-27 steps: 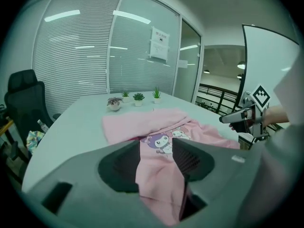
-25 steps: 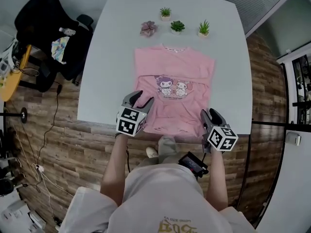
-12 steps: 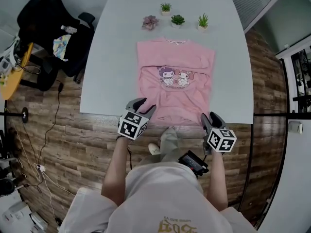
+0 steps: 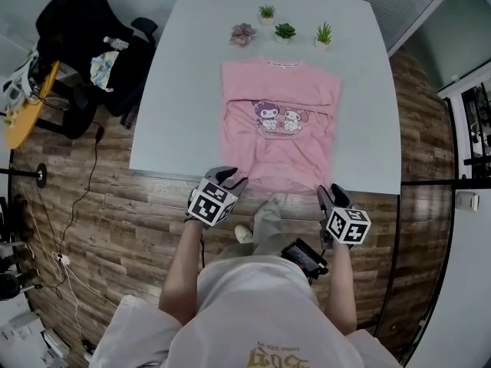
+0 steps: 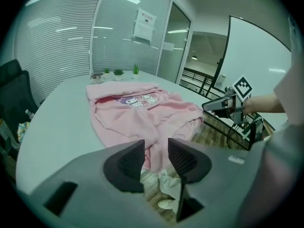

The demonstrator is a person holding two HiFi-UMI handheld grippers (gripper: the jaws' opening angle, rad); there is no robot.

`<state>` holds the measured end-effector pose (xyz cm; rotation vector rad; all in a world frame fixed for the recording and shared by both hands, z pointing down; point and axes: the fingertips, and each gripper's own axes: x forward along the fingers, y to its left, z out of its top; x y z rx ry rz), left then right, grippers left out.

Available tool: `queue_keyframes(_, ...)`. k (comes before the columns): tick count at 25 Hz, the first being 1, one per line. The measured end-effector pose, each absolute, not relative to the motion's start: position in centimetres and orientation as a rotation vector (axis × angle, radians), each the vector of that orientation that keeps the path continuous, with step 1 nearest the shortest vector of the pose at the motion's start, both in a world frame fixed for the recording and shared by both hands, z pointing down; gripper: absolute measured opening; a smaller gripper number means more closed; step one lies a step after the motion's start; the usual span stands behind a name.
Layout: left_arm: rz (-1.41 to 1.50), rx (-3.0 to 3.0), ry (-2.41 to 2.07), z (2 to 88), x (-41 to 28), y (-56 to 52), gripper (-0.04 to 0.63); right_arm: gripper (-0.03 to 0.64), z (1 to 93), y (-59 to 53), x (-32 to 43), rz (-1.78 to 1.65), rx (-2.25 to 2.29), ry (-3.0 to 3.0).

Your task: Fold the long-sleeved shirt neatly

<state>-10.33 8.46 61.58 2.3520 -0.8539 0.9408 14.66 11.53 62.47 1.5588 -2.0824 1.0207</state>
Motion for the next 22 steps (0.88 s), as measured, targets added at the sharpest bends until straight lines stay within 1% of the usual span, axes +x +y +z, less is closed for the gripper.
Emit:
queue_keyframes(6, 1.027, 2.330, -0.814, 63.0, -10.5, 9.7, 0.156, 0.203, 63.8, 13.0, 14.3, 1.015, 1.516, -2.049)
queue_keyframes(8, 1.038, 2.309, -0.821, 63.7, -10.6, 9.8, 0.117, 0.216, 64.6, 13.3, 14.1, 1.005, 1.487, -2.022)
queue_keyframes(15, 1.059, 2.264, -0.821, 64.8, -10.6, 9.7, 0.123, 0.227, 67.0, 13.6, 13.8, 1.033, 1.417, -1.905)
queue_keyframes(16, 1.064, 2.261, -0.820, 64.9, -10.5, 9.7, 0.118, 0.217, 67.2, 13.6, 13.8, 1.032, 1.417, -1.896)
queue_keyframes(18, 1.069, 2.249, -0.833, 65.1, -10.6, 9.4, 0.059, 0.182, 67.2, 13.4, 13.7, 1.028, 1.426, -1.893)
queue_keyframes(19, 1.066, 2.237, -0.841, 65.2, -10.8, 9.3, 0.049, 0.160, 67.2, 13.4, 13.7, 1.022, 1.433, -1.892)
queue_keyframes(20, 1.055, 2.225, -0.844, 65.2, -10.9, 9.3, 0.041, 0.121, 67.2, 13.3, 13.7, 1.012, 1.438, -1.887)
queue_keyframes(21, 1.039, 2.217, -0.847, 65.1, -10.9, 9.3, 0.040, 0.068, 67.2, 13.2, 13.7, 0.999, 1.438, -1.883)
queue_keyframes(22, 1.024, 2.212, -0.851, 65.1, -11.0, 9.3, 0.037, 0.050, 67.2, 13.1, 13.7, 0.987, 1.432, -1.882)
